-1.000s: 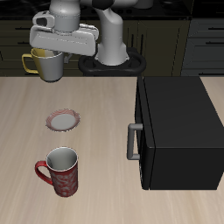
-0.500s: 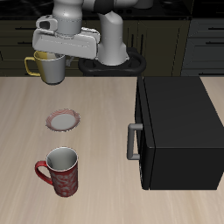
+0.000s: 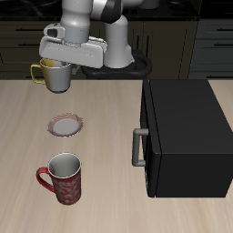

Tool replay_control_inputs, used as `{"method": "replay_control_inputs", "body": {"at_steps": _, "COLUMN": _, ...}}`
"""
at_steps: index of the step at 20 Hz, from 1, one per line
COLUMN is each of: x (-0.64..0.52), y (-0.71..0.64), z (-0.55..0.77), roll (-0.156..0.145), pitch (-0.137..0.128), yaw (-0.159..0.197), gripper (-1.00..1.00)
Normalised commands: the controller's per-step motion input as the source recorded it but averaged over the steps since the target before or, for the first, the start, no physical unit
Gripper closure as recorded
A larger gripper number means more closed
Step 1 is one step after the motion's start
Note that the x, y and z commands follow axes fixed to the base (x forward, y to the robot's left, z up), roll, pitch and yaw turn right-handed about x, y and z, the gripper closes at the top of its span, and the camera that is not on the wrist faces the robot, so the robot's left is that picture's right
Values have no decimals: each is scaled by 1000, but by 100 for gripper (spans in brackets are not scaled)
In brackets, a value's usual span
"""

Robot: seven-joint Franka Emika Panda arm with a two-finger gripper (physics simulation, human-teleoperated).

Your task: Place the white and yellow mug on the plate

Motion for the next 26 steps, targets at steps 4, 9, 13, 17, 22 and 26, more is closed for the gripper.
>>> {"method": "replay_control_inputs", "body": {"at_steps": 4, "x": -110, "y": 78, "z": -166, "roll": -14, "pitch": -54, "yaw": -17, "gripper": 100}}
{"method": "replay_control_inputs", "body": {"at_steps": 9, "x": -66, "y": 104, "z": -234, "roll": -2, "pitch": -12, "yaw": 16, "gripper": 100}}
{"method": "replay_control_inputs", "body": {"at_steps": 13, "x": -49, "y": -15, "z": -88, "roll": -6, "pitch": -25, "yaw": -5, "gripper": 100}}
{"method": "replay_control_inputs", "body": {"at_steps": 17, "x": -28, "y": 84, "z": -168, "roll": 8, "pitch": -17, "yaw": 18, "gripper": 100}}
{"method": "replay_control_inputs", "body": {"at_steps": 22, "x": -19, "y": 70, "z": -94, "roll": -2, "pitch": -30, "yaw": 6, "gripper": 100}}
{"method": "replay_control_inputs", "body": {"at_steps": 26, "x": 44, "y": 44, "z": -98, "roll": -19, "pitch": -30, "yaw": 16, "gripper": 100}}
